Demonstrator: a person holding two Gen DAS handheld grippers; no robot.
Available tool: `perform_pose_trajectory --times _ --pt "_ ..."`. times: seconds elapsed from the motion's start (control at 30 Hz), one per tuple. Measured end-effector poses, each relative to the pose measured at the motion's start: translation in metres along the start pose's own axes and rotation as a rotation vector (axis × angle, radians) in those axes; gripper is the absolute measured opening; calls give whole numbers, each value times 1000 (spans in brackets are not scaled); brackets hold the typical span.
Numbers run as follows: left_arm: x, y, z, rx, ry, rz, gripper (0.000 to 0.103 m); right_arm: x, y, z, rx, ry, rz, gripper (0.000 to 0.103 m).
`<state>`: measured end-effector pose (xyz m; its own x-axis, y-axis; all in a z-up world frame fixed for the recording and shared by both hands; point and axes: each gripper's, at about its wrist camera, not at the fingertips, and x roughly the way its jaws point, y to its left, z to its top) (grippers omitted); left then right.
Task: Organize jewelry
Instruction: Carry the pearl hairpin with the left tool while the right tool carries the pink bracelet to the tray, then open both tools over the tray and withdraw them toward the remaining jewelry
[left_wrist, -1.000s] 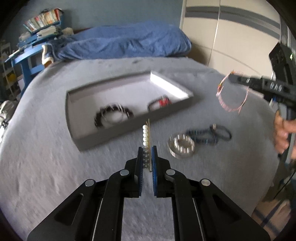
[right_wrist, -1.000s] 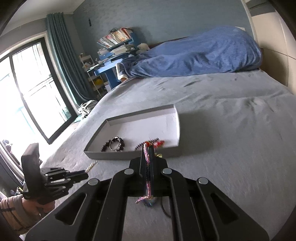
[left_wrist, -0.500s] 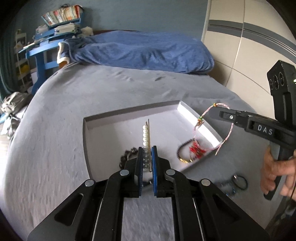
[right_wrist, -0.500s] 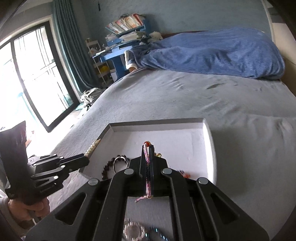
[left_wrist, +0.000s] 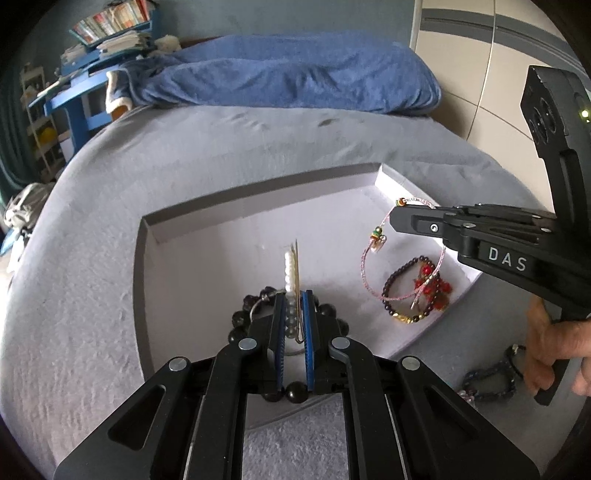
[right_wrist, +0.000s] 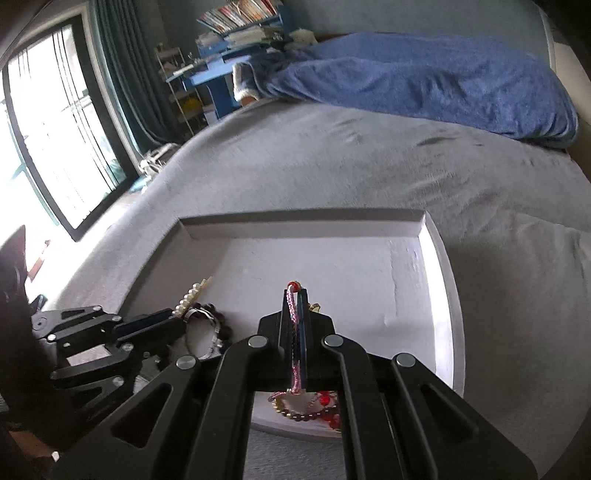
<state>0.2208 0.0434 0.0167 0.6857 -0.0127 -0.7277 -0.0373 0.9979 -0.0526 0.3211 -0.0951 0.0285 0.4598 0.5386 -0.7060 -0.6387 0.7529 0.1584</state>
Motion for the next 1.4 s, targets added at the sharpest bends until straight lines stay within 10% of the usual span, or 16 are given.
perform_pose_trajectory --times 0.13,0.27,0.37,0.7,1.4 --pt "-1 5 -2 -21 -8 18 33 -2 -2 -1 -8 -3 -21 10" --pt "-10 6 -6 -20 -36 40 71 -12 -3 -3 -13 -27 -22 40" --pt "-21 5 -11 -19 -69 42 78 -23 -3 -9 -20 -46 -15 48" --pt "-57 -12 -44 -8 -129 19 88 -81 -7 -36 -28 -161 -6 77" --pt "-78 -46 -101 26 -147 -30 90 -145 -61 -153 98 -182 -98 82"
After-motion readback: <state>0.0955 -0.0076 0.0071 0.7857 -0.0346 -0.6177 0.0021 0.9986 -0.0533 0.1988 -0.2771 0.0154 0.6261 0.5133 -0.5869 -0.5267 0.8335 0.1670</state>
